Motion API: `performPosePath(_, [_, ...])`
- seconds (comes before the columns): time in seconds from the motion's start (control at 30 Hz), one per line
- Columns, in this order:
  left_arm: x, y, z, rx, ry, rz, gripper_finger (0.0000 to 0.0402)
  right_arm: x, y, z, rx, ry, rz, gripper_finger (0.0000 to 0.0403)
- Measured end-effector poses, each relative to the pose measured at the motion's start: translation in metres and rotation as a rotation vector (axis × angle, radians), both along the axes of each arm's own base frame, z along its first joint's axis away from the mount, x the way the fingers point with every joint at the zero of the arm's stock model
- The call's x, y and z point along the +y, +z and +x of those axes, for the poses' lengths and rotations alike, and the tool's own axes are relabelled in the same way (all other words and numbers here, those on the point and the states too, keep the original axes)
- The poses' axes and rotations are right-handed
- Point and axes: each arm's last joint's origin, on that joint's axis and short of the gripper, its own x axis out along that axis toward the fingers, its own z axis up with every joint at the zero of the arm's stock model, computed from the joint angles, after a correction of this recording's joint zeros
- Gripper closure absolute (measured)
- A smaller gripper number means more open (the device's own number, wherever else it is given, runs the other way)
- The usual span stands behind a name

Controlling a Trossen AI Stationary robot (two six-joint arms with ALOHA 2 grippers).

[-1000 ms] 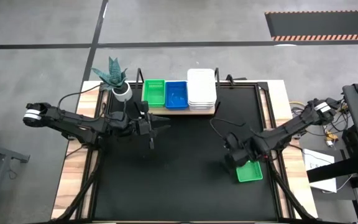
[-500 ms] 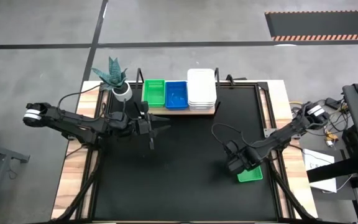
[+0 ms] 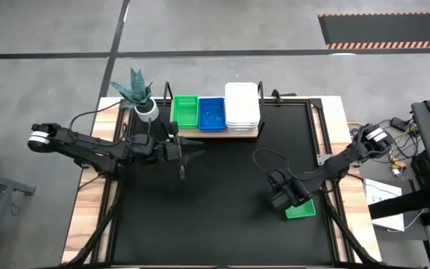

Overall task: Stack baskets on shelf by color
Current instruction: Stack the green bin on top of the stacked green bins on the shelf

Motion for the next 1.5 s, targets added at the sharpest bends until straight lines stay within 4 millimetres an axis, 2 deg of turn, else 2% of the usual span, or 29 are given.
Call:
performPosePath(0.2, [-0.004, -0.001, 0.0, -0.026, -0.027, -0.179, 0.0297, -0.013, -0.019, 0.007, 0.066, 0.007, -0.044, 0.0255])
performPosePath(0.4, [-0.021, -0.002, -0.002, -0.014, -0.096, -0.2, 0.0297, -0.02, -0.033, 0.028, 0.025, 0.1, -0.009, 0.0337])
performPosePath(0.5, [-0.031, -0.002, -0.004, -0.006, -0.138, -0.2, 0.0297, -0.023, -0.03, 0.038, 0.014, 0.2, 0.006, 0.0384])
performPosePath(0.57, [-0.037, -0.004, -0.005, 0.013, -0.163, -0.198, 0.0297, -0.025, -0.022, 0.048, -0.01, 0.283, 0.011, 0.0388])
performPosePath(0.73, [-0.048, -0.004, -0.008, 0.014, -0.213, -0.198, 0.0297, -0.028, 0.004, 0.076, -0.117, 0.59, -0.01, 0.0393])
performPosePath(0.9, [-0.051, -0.004, -0.009, 0.019, -0.223, -0.198, 0.0297, -0.023, 0.024, 0.108, -0.265, 1.115, -0.153, 0.0394])
performPosePath(1.0, [-0.051, -0.006, -0.009, 0.035, -0.222, -0.195, 0.0297, -0.019, 0.03, 0.119, -0.251, 1.422, -0.262, 0.0394])
performPosePath(1.1, [-0.051, -0.007, -0.009, 0.046, -0.22, -0.195, 0.0297, -0.019, 0.027, 0.13, -0.202, 1.668, -0.354, 0.0394])
performPosePath(1.2, [-0.051, -0.007, -0.009, 0.052, -0.219, -0.193, 0.0297, -0.021, 0.018, 0.143, -0.149, 1.794, -0.396, 0.0394])
performPosePath(1.5, [-0.051, -0.008, -0.009, 0.055, -0.215, -0.193, 0.0297, -0.024, -0.009, 0.169, -0.03, 1.964, -0.406, 0.0394])
